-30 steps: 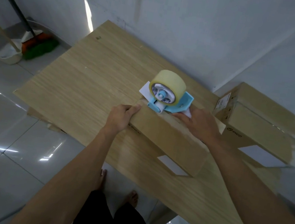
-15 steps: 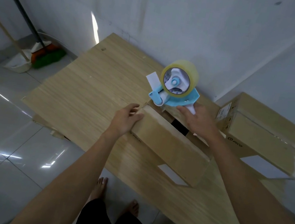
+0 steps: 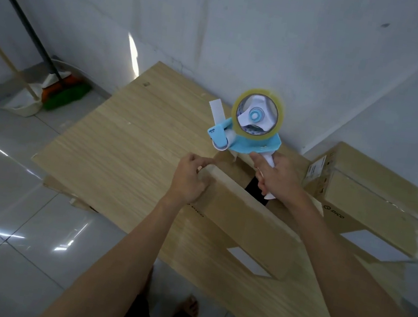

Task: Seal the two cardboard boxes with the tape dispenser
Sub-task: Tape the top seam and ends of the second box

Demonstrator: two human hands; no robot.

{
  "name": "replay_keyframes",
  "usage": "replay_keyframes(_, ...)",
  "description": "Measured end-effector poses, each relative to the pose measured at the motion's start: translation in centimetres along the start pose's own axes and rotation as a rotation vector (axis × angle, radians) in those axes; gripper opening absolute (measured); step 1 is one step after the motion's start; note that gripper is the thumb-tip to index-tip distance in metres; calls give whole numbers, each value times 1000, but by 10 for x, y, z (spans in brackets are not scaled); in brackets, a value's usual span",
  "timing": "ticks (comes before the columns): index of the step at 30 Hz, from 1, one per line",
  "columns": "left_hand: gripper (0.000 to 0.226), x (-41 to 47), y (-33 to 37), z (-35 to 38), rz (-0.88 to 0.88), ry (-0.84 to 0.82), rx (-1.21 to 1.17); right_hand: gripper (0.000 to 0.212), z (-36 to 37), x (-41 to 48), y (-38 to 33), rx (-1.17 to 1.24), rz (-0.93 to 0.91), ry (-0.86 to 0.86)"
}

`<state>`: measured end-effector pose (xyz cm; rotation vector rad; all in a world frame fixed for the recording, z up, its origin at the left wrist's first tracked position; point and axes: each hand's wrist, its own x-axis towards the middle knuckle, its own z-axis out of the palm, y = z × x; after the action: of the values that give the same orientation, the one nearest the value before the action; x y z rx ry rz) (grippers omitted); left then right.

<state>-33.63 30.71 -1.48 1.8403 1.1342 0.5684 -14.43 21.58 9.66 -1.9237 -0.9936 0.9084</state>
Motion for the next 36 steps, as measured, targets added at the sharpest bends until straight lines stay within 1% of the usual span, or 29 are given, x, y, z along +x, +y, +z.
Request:
replay_keyframes(5, 48, 4, -4, -1, -19, -25, -5, 40, 10, -2, -31, 37, -58, -23)
replay_keyframes(7, 40, 3, 2, -9, -56, 15, -85, 41, 15, -1, -43, 11, -76, -28)
replay_keyframes(8, 30, 2, 9, -14, -109, 71, -209, 45, 17, -1, -48, -4, -79, -34)
replay_keyframes(9, 22, 2, 18, -22, -185, 123, -395, 49, 18, 0, -51, -9, -75, -39)
replay_keyframes(10, 20, 4, 27, -30, -259, 135, -623, 50, 20, 0, -52, -3, -68, -43)
replay_keyframes(11, 21, 8, 34, -38, -325, 86, -870, 51, 23, 1, -52, 10, -61, -43)
replay_keyframes(12, 26, 12, 40, -47, -384, -15, -1118, 51, 26, 0, -52, 25, -60, -40)
replay_keyframes(13, 31, 16, 43, -55, -439, -124, -1317, 53, 28, 0, -51, 42, -63, -36)
replay_keyframes(14, 35, 19, 44, -61, -481, -228, -1434, 55, 32, 0, -50, 62, -65, -35)
replay_keyframes(15, 36, 22, 45, -66, -504, -305, -1470, 56, 35, 0, -50, 83, -63, -34)
replay_keyframes(17, 31, 26, 45, -69, -525, -366, -1452, 55, 39, -1, -51, 108, -59, -29)
replay_keyframes(20, 11, 33, 41, -70, -539, -349, -1422, 53, 41, -1, -53, 104, -63, -20)
replay_keyframes(23, 5, 40, 36, -74, -550, -373, -1311, 56, 37, -2, -48, 62, -65, 14)
replay_keyframes(26, 11, 48, 32, -80, -525, -430, -1216, 52, 32, -4, -39, -23, -57, 74)
replay_keyframes(30, 23, 61, 32, -87, -527, -498, -1175, 32, 27, -7, -21, -135, -32, 145)
replay_keyframes(31, 26, 65, 33, -87, -541, -499, -1132, 33, 27, -8, -17, -140, -18, 136)
replay_keyframes(34, 30, 80, 33, -89, -583, -514, -945, 44, 27, -8, -1, -186, 16, 137)
replay_keyframes(36, 30, 91, 31, -91, -597, -553, -808, 42, 29, -8, 10, -164, 37, 143)
